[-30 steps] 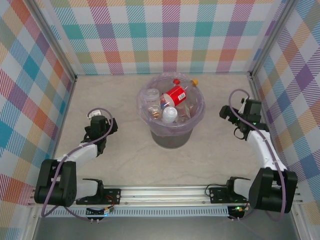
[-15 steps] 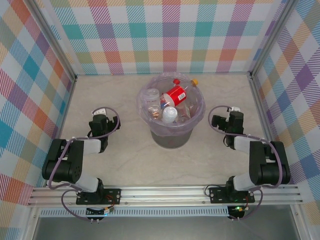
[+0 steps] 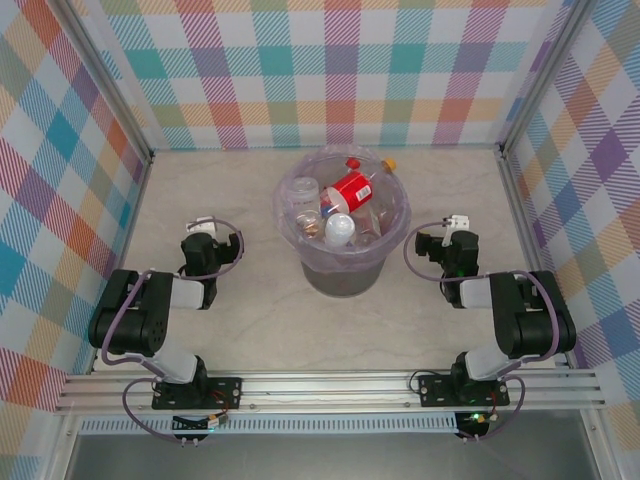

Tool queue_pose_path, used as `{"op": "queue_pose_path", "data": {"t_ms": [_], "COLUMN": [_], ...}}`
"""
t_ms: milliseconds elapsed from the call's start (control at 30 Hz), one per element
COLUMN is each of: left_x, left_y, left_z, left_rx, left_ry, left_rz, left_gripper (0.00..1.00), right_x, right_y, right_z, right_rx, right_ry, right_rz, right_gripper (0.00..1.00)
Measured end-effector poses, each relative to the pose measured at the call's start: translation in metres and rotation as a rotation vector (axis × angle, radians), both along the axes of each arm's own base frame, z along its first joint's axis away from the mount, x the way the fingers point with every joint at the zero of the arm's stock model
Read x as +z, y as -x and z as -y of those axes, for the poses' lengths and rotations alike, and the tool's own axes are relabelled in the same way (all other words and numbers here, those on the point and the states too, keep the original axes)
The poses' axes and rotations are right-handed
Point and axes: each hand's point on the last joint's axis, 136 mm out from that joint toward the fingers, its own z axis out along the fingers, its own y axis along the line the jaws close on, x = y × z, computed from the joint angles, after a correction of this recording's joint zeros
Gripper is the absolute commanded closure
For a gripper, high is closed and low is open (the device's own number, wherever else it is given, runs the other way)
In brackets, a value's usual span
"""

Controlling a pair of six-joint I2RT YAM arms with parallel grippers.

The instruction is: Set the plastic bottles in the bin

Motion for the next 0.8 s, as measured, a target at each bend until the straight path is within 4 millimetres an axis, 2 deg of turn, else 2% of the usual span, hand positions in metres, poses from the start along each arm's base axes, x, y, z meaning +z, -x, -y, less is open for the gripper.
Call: {"op": "queue_pose_path", "data": {"t_ms": [800], "left_x": [-0.0004], "left_y": [0.0001], "left_z": [0.0023], "left_rx": [-0.008], "left_ry": [-0.009], "left_rz": [-0.002], "left_gripper": [0.0], "right_x": [0.0009], "right_y": [-0.0005], "right_z": [0.0019], "right_rx": [-0.005], "right_ry": [-0.001], "right_rz": [0.004], "right_gripper": [0.01]}}
